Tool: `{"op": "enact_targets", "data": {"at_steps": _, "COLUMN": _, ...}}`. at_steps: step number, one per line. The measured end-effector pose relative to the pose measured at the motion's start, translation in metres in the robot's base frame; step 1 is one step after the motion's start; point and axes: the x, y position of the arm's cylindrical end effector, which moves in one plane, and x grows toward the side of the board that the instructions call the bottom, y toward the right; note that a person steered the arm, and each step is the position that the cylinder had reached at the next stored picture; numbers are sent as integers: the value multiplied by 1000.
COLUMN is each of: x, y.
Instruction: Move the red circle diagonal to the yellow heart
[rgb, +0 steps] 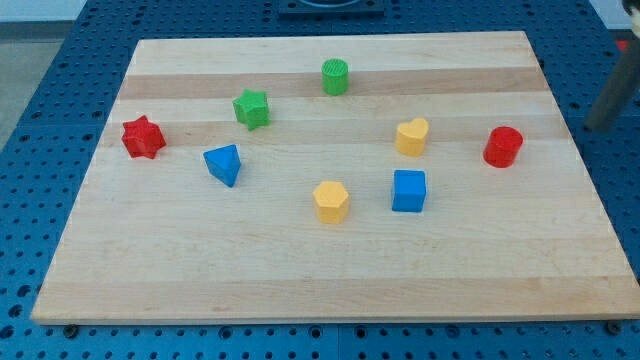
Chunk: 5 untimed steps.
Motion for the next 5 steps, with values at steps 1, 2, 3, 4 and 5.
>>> {"op": "enact_targets", "data": {"at_steps": 1, "x": 37, "y": -54}}
{"op": "enact_targets", "data": {"at_steps": 2, "x": 37, "y": -106}}
{"op": "enact_targets", "data": {"at_steps": 3, "x": 26, "y": -126}}
{"op": "enact_targets", "data": {"at_steps": 4, "x": -13, "y": -124}}
{"op": "enact_targets", "data": {"at_steps": 5, "x": -21, "y": -124}}
